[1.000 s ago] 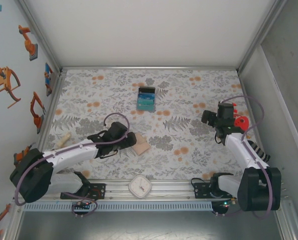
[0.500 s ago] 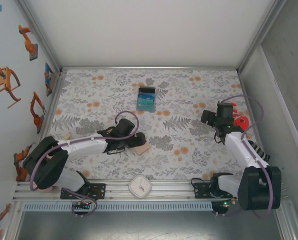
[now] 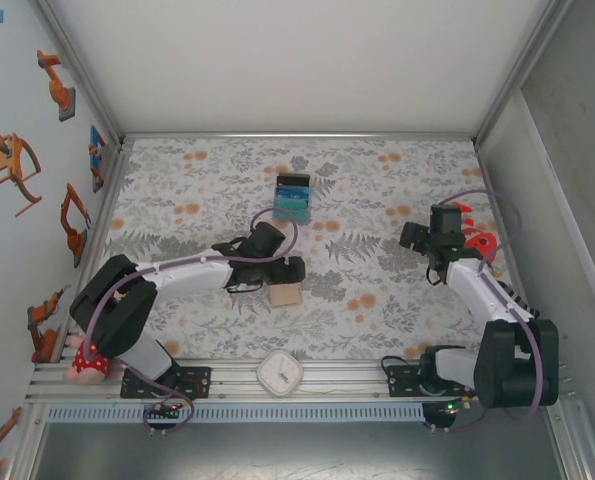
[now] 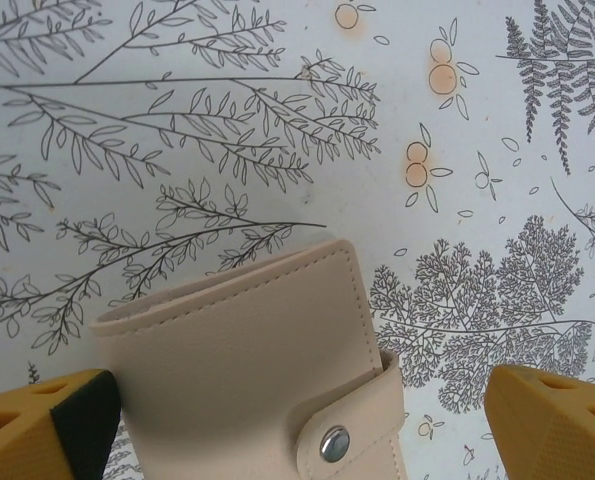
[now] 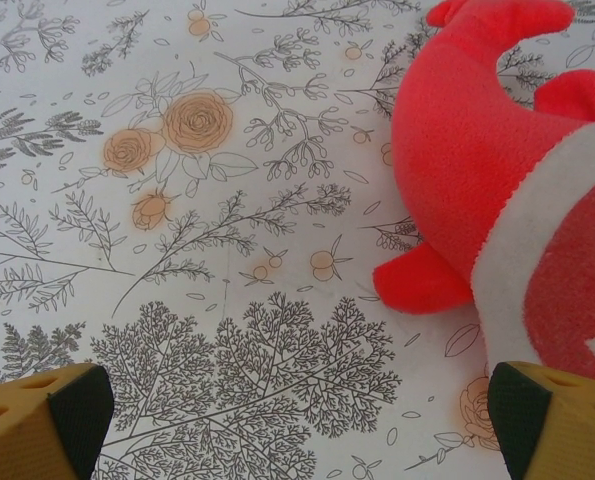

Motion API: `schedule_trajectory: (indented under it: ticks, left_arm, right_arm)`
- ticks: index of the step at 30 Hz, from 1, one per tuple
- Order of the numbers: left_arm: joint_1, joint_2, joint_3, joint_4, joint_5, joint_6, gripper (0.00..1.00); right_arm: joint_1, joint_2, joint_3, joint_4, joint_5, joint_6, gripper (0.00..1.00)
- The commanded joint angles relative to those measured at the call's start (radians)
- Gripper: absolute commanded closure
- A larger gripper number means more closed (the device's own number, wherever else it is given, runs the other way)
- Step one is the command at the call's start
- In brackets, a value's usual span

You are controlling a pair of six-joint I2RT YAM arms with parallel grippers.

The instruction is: Take the credit cards out of the card holder

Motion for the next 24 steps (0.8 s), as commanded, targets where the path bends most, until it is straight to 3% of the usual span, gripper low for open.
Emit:
schedule_trajectory:
  ticks: [1, 7, 24]
  left_arm:
    - [-0.008, 0.02, 0.042, -0.086, -0.01, 0.061, 0.06]
    - [-0.038, 0.062, 0.098, -0.129, -0.031, 0.089, 0.01]
    - [-0.116, 0.148, 0.28, -0.383, -0.127, 0.122, 0.03]
  right_arm:
    - [0.008, 0.015, 0.051, -0.028, 0.014, 0.033, 0.03]
    - [0.007, 0.032, 0.075, -0.059, -0.024, 0.042, 0.03]
    - [0.007, 0.023, 0.088, -0.097, -0.025, 0.032, 0.03]
